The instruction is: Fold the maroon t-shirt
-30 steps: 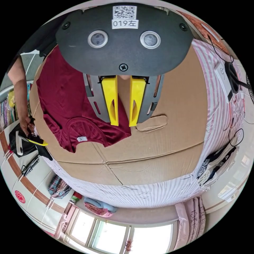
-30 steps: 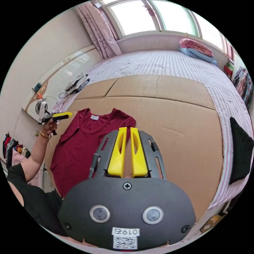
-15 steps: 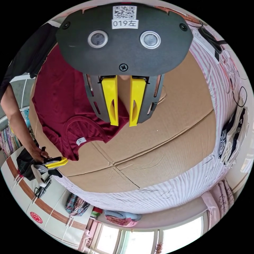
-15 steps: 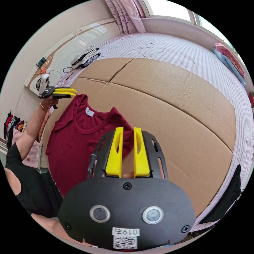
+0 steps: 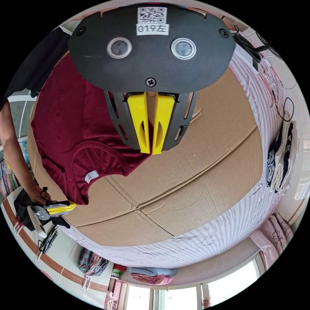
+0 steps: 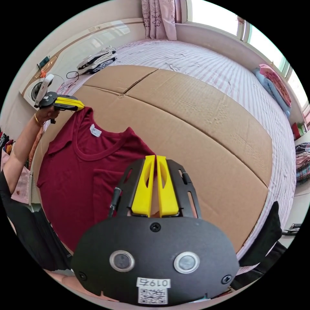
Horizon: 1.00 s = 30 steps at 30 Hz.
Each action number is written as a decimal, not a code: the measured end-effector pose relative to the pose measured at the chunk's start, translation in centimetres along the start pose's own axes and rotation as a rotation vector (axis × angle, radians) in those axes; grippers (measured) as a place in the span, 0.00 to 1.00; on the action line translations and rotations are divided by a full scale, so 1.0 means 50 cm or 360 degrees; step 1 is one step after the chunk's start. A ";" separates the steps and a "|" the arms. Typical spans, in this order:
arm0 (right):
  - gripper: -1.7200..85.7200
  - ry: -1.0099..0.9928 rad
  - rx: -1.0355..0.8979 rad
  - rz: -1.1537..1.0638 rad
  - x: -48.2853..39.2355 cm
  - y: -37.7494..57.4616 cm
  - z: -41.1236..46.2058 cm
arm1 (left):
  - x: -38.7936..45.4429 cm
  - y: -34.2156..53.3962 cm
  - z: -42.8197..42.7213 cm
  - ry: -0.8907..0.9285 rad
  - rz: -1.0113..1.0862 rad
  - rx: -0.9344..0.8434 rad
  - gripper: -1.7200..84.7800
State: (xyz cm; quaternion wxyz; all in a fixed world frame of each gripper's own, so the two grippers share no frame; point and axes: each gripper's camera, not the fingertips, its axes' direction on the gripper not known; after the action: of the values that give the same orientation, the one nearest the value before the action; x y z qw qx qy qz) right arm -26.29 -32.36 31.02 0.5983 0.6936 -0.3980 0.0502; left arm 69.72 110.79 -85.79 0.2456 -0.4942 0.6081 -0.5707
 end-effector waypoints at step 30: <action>0.02 -0.0265 0.0286 0.0352 -0.040 0.061 -0.031 | 0.137 -0.152 0.043 0.0016 0.0007 0.0238 0.03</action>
State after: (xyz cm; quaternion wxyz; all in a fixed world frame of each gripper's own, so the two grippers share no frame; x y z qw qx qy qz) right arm -28.89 -29.94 32.79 0.4897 0.6981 -0.5140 0.0935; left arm 71.32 104.86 -77.36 0.2801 -0.4701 0.5660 -0.6165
